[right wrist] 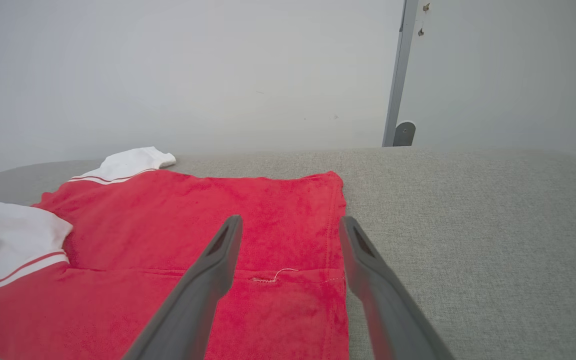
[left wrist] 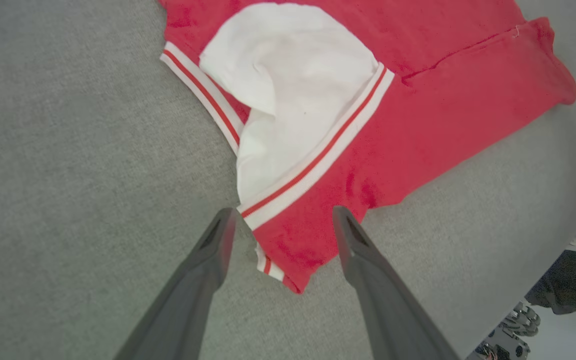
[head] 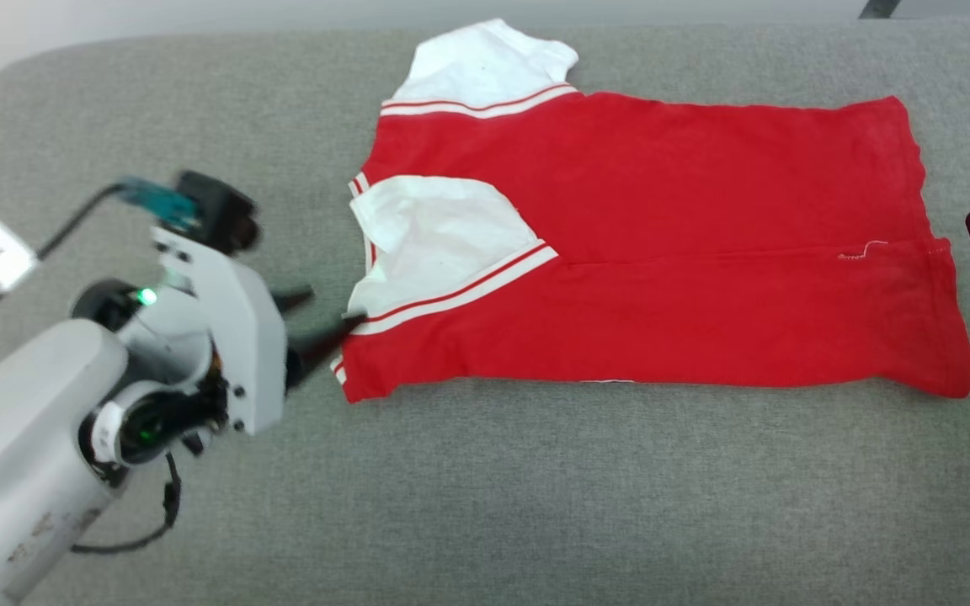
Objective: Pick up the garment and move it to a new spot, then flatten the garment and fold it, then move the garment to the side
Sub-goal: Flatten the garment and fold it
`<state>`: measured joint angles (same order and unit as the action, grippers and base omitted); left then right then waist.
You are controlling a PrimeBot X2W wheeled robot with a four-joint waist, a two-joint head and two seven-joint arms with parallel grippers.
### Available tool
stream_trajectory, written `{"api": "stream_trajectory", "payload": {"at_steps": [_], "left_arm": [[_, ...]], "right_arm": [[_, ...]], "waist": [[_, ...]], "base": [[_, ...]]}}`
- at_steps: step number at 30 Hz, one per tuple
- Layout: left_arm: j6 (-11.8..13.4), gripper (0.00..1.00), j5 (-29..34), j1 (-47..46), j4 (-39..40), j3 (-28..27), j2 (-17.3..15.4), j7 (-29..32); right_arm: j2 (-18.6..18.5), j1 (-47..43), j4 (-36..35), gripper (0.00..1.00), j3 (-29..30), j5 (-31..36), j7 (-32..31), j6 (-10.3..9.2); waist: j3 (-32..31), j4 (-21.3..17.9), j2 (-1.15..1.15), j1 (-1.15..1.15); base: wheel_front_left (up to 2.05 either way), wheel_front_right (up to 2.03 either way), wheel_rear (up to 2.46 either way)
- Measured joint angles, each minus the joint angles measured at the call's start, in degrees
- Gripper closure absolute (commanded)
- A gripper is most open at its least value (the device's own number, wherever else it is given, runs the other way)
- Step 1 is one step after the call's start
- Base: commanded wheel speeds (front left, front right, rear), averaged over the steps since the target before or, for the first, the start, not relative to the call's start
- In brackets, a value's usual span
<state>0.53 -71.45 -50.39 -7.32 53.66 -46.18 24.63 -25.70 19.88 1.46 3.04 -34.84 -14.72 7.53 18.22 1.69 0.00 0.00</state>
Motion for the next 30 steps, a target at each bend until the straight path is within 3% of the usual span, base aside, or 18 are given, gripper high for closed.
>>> {"api": "stream_trajectory", "payload": {"at_steps": [6, 9, 13, 19, 20, 21, 22, 23, 30], "left_arm": [[3.4, 0.00, -3.5, -1.3, 4.2, 3.5, -1.5, 13.6], [5.0, 0.00, -4.4, -1.6, 3.2, 3.4, -0.8, 14.5], [5.1, 0.00, -4.0, -1.6, -1.3, 3.7, 0.3, 13.8], [2.8, 0.00, -5.0, -1.3, -7.8, 3.2, 2.3, 12.5], [2.3, 0.04, -5.7, -1.3, -8.5, 3.0, 2.7, 12.4], [1.7, 0.58, -6.7, -1.2, -9.0, 2.7, 2.9, 12.5], [0.9, 0.88, -7.3, -1.2, -9.4, 2.4, 3.1, 12.5], [0.5, 1.00, -7.5, -1.2, -9.9, 2.1, 3.2, 12.4], [-1.2, 1.00, -6.7, -2.0, -11.7, 2.0, 4.5, 10.9]], "right_arm": [[0.4, -0.7, -1.0, 0.00, 0.3, 1.3, -0.5, 0.00], [0.8, -0.7, -1.4, 0.00, 0.1, 1.4, -0.7, 0.00], [1.3, -0.6, -1.6, 0.00, 0.1, 1.5, -0.7, 0.00], [1.6, -0.6, -1.3, 0.00, 0.4, 1.5, -1.1, 0.00], [1.4, -0.6, -1.2, 0.00, 0.4, 1.5, -1.6, 0.00], [1.3, -0.7, -1.1, 0.00, 0.4, 1.5, -2.3, 0.00], [0.9, -0.8, -0.9, 0.00, 0.3, 1.4, -3.4, 0.00], [0.4, -0.9, -0.8, 0.00, 0.0, 1.4, -4.7, 0.00], [-3.7, -1.3, 0.2, 0.00, -3.7, 3.3, -16.4, 0.00]], "waist": [[-0.1, 0.4, 0.00, 0.00], [0.6, -0.3, 0.00, 0.00], [1.7, -1.6, 0.00, 0.00], [3.3, -3.7, 0.00, 0.00], [3.5, -3.9, 0.00, 0.00], [3.7, -4.2, 0.00, 0.00], [3.9, -4.4, 0.00, 0.00], [4.1, -4.6, 0.00, 0.00], [4.9, -4.4, 0.00, 0.00]], "base": [[0.00, 0.00, 0.00], [0.00, 0.00, 0.00], [0.00, 0.00, 0.00], [0.00, 0.00, 0.00], [0.00, 0.00, 0.00], [0.00, 0.00, 0.00], [0.00, 0.00, 0.00], [0.00, 0.00, 0.00], [0.00, 0.00, 0.00]]}}
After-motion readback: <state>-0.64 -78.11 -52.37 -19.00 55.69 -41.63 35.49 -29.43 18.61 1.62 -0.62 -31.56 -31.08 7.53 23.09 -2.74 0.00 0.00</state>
